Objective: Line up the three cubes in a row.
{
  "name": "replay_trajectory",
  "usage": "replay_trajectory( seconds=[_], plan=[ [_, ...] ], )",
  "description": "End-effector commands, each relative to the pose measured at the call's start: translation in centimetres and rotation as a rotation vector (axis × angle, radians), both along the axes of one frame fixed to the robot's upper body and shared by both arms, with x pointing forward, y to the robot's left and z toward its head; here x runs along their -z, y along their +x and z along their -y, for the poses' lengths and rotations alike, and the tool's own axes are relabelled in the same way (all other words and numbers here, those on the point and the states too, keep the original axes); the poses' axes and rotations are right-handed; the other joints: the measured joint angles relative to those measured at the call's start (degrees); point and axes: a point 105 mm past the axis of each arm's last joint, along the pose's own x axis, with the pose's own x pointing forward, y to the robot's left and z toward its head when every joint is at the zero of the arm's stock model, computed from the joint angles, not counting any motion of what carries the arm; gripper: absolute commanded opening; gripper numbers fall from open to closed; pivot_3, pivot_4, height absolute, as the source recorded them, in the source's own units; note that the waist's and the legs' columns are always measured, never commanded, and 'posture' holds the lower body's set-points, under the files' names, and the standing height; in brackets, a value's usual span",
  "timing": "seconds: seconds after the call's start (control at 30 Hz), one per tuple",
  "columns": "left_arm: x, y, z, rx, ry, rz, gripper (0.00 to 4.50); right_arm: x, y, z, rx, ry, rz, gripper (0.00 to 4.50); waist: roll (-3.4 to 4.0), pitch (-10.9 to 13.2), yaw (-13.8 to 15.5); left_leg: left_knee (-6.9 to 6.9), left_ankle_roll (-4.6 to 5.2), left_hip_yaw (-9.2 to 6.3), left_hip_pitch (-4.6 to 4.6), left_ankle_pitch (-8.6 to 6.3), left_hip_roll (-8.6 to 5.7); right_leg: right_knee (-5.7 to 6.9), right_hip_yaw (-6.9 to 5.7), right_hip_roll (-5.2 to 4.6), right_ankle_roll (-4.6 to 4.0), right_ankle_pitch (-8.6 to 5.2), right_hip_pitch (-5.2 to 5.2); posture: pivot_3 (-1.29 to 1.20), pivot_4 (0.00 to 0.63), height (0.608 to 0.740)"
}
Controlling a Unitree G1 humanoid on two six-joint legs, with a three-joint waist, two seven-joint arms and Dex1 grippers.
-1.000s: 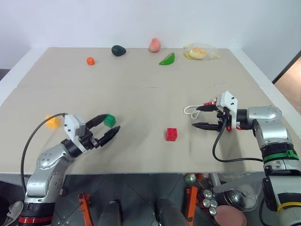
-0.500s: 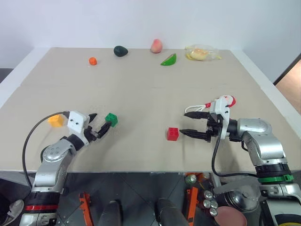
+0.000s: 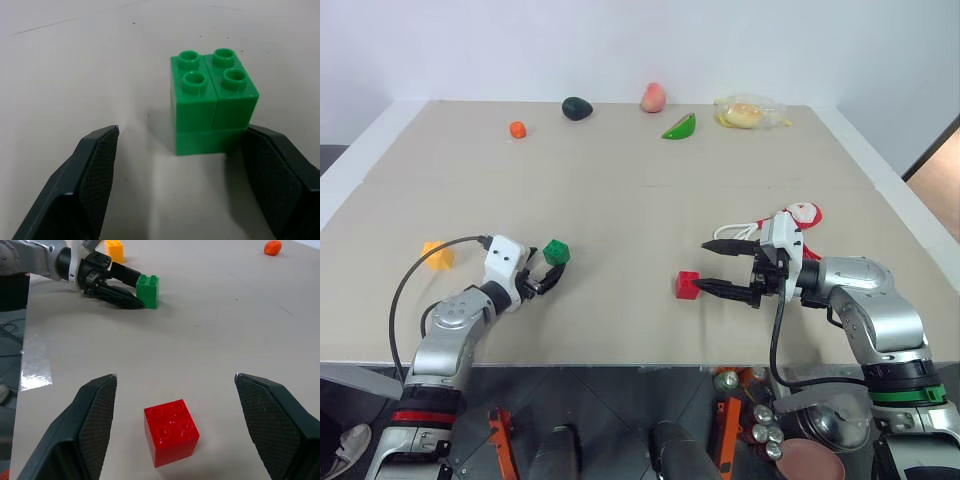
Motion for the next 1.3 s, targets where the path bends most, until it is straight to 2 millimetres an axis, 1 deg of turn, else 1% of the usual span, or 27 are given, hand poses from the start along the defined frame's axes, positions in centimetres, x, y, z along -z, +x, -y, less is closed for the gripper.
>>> replay_trajectory(
  seconds=[0.03, 0.1, 0.23, 0.37, 0.5, 0.57, 0.63, 0.73, 0.87, 1.03, 1.1, 1.23, 1.3],
  plan=[
    [0.0, 0.4, 0.3, 0.004, 0.002, -0.002, 3.82, -1.6, -0.7, -0.2, -0.015, 0.019, 0.057, 3.89, 0.0, 0.0, 0.0, 0.0, 0.0, 0.0, 0.01, 0.0, 0.0, 0.0, 0.0, 0.0, 0.0, 0.0, 0.01, 0.0, 0.15, 0.74],
    [0.1, 0.5, 0.4, 0.005, -0.001, -0.006, 3.82, -1.5, -0.9, -0.2, -0.014, 0.018, 0.055, 3.89, 0.0, 0.0, 0.0, 0.01, 0.0, 0.0, 0.03, 0.0, 0.0, 0.0, 0.0, 0.0, -0.03, 0.0, 0.03, 0.0, 0.15, 0.74],
    [0.2, 0.9, 0.5, -0.006, -0.008, -0.01, 2.67, -1.3, -0.9, -0.1, -0.006, 0.015, 0.053, 3.98, 0.0, 0.0, 0.3, 0.05, 0.04, 0.0, 0.06, 0.07, -0.01, 0.0, -0.01, -0.02, -0.18, -0.01, 0.09, 0.0, 0.15, 0.74],
    [0.3, 0.9, 0.7, 0.004, -0.009, -0.014, 1.37, -1.3, -0.8, 0.0, 0.001, 0.013, 0.056, 3.98, 0.01, 0.0, 0.3, 0.05, 0.12, 0.01, 0.1, 0.16, -0.01, 0.0, -0.01, -0.02, -0.24, 0.12, 0.1, 0.0, 0.15, 0.74],
    [-0.1, 0.7, 1.1, 0.044, -0.004, 0.007, 1.37, -1.3, -0.8, 0.1, 0.004, 0.014, 0.057, 3.98, 0.01, 0.0, 0.3, 0.05, 0.13, 0.01, 0.11, 0.18, -0.01, 0.0, -0.01, -0.02, -0.25, 0.14, 0.09, 0.0, 0.15, 0.74],
    [-0.5, 0.6, 1.8, 0.088, -0.013, 0.021, 1.37, -1.3, -0.8, 0.1, 0.005, 0.016, 0.058, 3.98, 0.01, 0.0, 0.4, 0.04, 0.12, 0.01, 0.08, 0.19, -0.01, 0.0, -0.01, -0.02, -0.24, 0.13, 0.08, 0.0, 0.15, 0.74],
    [-0.8, 0.4, 2.7, 0.154, -0.004, 0.039, 1.37, -1.4, -0.9, 0.1, 0.01, 0.023, 0.061, 3.98, 0.01, 0.0, 0.5, 0.04, 0.12, 0.01, 0.05, 0.19, -0.01, -0.01, -0.01, -0.02, -0.23, 0.1, 0.08, 0.0, 0.15, 0.74],
    [-1.7, -0.1, 5.1, 0.319, -0.009, 0.075, 1.37, -1.7, -1.2, 0.3, 0.021, 0.045, 0.064, 3.98, 0.01, 0.0, 0.8, 0.04, 0.11, 0.0, -0.08, 0.18, -0.02, -0.01, -0.02, -0.02, -0.21, 0.05, -0.01, 0.0, 0.15, 0.74],
    [-2.3, -0.4, 7.4, 0.505, -0.011, 0.096, 1.37, -2.1, -2.0, 0.6, 0.029, 0.063, 0.064, 3.98, 0.01, 0.0, 1.4, 0.02, 0.1, -0.01, -0.16, 0.18, -0.02, -0.01, -0.03, -0.01, -0.18, 0.03, -0.08, 0.0, 0.15, 0.74],
    [-2.2, -0.6, 9.3, 0.71, 0.003, 0.094, 1.37, -1.6, -2.9, 1.4, 0.071, 0.066, 0.037, 3.98, 0.01, 0.0, 1.5, 0.02, 0.11, -0.04, -0.17, 0.17, -0.02, -0.02, -0.07, 0.0, -0.22, 0.0, -0.1, 0.0, 0.15, 0.74],
    [-2.1, -0.9, 9.9, 0.797, -0.009, 0.082, 1.37, -1.2, -3.4, 1.6, 0.092, 0.071, 0.025, 3.98, 0.01, 0.0, 1.5, 0.03, 0.11, -0.06, -0.18, 0.17, -0.02, -0.02, -0.09, 0.0, -0.21, -0.01, -0.1, 0.0, 0.15, 0.74],
    [-1.3, -1.7, 10.5, 0.941, 0.032, 0.045, 1.37, -0.6, -4.1, 1.7, 0.131, 0.086, 0.002, 3.98, 0.0, 0.0, 1.5, 0.03, 0.12, -0.07, -0.22, 0.17, -0.02, -0.02, -0.08, 0.0, -0.2, -0.02, -0.11, 0.0, 0.15, 0.74],
    [-0.4, -2.0, 10.5, 0.995, 0.092, 0.025, 1.37, -0.4, -4.5, 1.7, 0.142, 0.093, -0.003, 3.98, 0.0, 0.0, 1.4, 0.03, 0.12, -0.08, -0.21, 0.17, -0.02, -0.02, -0.09, 0.01, -0.2, -0.02, -0.11, 0.0, 0.15, 0.74]
  ],
)
